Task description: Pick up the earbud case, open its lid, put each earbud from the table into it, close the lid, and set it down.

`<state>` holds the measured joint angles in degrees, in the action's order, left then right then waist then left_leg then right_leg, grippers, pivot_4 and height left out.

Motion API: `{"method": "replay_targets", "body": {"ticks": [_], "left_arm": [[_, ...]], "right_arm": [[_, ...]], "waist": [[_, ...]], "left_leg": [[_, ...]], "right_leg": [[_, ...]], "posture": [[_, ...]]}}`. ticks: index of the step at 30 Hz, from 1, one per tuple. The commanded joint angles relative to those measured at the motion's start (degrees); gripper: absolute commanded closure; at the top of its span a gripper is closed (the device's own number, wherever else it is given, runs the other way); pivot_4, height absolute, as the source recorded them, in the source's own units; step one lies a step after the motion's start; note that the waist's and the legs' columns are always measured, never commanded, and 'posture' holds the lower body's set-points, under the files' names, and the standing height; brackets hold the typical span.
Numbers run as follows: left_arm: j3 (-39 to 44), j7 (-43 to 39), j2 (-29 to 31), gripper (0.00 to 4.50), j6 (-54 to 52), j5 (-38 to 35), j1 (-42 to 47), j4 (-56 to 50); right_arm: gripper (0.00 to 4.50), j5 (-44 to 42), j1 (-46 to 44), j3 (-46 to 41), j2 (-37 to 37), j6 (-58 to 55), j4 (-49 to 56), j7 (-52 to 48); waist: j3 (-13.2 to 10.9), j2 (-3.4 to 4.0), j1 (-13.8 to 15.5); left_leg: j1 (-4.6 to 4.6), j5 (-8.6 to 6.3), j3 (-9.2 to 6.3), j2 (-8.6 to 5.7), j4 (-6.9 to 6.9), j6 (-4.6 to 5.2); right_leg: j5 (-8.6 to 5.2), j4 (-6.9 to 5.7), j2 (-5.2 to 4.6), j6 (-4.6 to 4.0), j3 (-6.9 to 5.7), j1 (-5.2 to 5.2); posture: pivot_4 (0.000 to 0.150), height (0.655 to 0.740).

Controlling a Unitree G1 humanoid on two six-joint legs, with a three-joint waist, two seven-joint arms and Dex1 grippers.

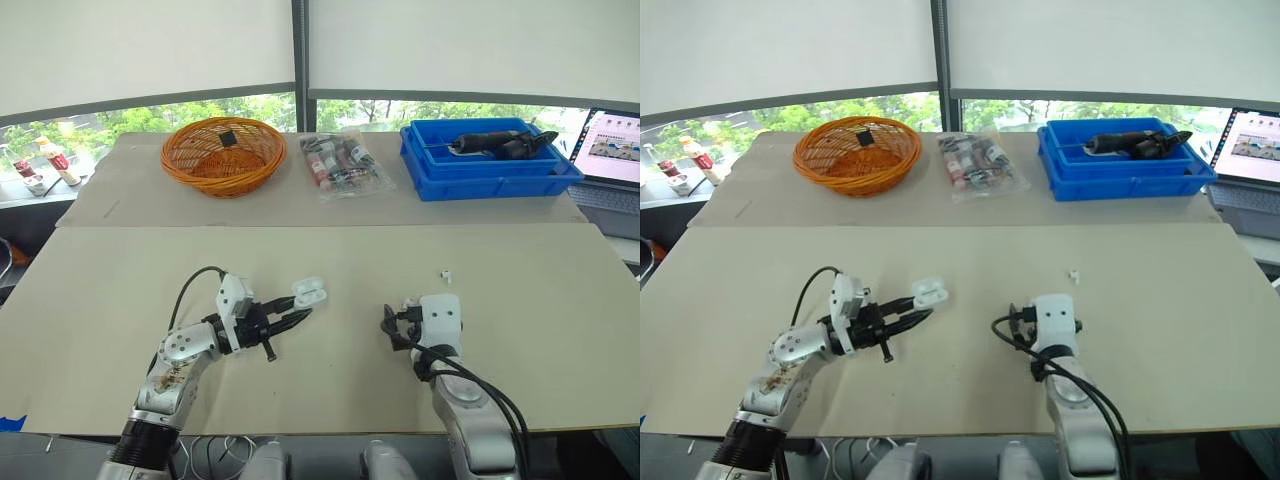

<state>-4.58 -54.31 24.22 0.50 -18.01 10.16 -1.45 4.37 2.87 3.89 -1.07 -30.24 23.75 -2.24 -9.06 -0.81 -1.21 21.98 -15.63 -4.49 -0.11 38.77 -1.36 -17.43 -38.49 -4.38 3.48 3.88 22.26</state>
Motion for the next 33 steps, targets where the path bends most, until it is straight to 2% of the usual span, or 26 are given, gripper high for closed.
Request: {"method": "replay_targets", "body": {"ticks": [1,7,9,13,16,21,26,29,33], "left_arm": [[0.0,0.6,-0.1,3.97,0.4,-0.1,-0.2,-2.3],[-0.3,0.9,0.1,3.97,0.4,-0.1,-0.5,-2.3],[-0.4,1.0,0.1,3.97,0.4,-0.1,-0.8,-2.5],[-0.7,1.5,0.0,3.97,0.1,-0.1,-1.8,-3.4],[-0.9,1.8,0.1,3.97,-0.4,-0.3,-2.9,-4.6],[-1.4,1.8,0.7,3.97,-1.3,-0.5,-5.3,-7.8],[-1.4,2.6,1.3,3.97,-2.9,-0.8,-8.3,-11.5],[-1.5,2.9,1.7,3.97,-3.5,-0.9,-10.3,-13.6],[-1.4,3.3,2.0,3.97,-4.5,-1.1,-11.8,-15.4]], "right_arm": [[1.56,-0.3,-0.7,-0.1,1.0,-2.6,-1.2,1.0],[3.63,-1.7,-1.4,-2.3,0.6,-5.6,-0.6,0.4],[4.17,-1.9,-1.4,-2.4,-0.2,-6.2,-0.2,-0.2],[4.17,-6.4,-1.3,-2.7,-6.8,-7.6,2.5,-9.5],[4.17,-11.5,-1.3,-2.8,-19.3,-3.2,4.1,-24.6],[4.17,-17.3,-0.2,-5.9,-38.5,12.8,-2.1,-48.5],[4.17,-18.2,-1.1,-6.1,-56.0,28.0,-13.1,-71.1],[4.17,-17.4,-1.4,-4.9,-60.3,35.7,-17.3,-77.4],[4.17,-17.2,-2.7,-3.8,-62.5,41.7,-21.8,-82.6]], "waist": [[0.0,-0.01,0.0],[0.0,-0.02,0.0],[0.0,-0.01,0.0],[0.0,0.0,0.2],[0.0,-0.01,0.2],[0.0,0.04,0.0],[0.0,0.02,0.2],[0.0,0.0,0.2],[0.0,0.0,0.4]], "left_leg": [[0.0,0.0,0.0,0.0,0.0,0.0],[-0.02,0.0,-0.02,0.0,0.0,0.0],[-0.02,0.0,-0.02,0.0,0.0,0.0],[-0.01,0.0,-0.01,-0.02,0.01,0.0],[0.01,0.0,0.02,-0.04,0.01,0.01],[0.03,-0.02,0.27,0.0,0.01,0.03],[0.04,-0.02,0.38,0.0,0.04,0.04],[0.02,-0.03,0.4,0.04,0.05,0.06],[0.02,-0.03,0.4,0.04,0.06,0.06]], "right_leg": [[0.0,0.0,0.0,0.0,0.0,0.0],[0.0,-0.01,0.0,0.0,0.0,-0.02],[0.0,-0.01,-0.01,0.0,0.0,-0.02],[0.0,0.0,-0.02,0.0,0.0,-0.03],[0.0,0.11,-0.03,0.0,-0.01,-0.07],[0.0,0.37,0.03,0.0,-0.05,-0.18],[0.0,0.39,-0.01,0.0,-0.03,-0.21],[0.0,0.4,-0.01,0.0,-0.02,-0.23],[0.0,0.4,-0.01,0.0,-0.03,-0.24]], "posture": [[0.15,0.74],[0.15,0.74],[0.15,0.74],[0.15,0.74],[0.15,0.74],[0.15,0.74],[0.15,0.74],[0.15,0.74],[0.15,0.74]]}}
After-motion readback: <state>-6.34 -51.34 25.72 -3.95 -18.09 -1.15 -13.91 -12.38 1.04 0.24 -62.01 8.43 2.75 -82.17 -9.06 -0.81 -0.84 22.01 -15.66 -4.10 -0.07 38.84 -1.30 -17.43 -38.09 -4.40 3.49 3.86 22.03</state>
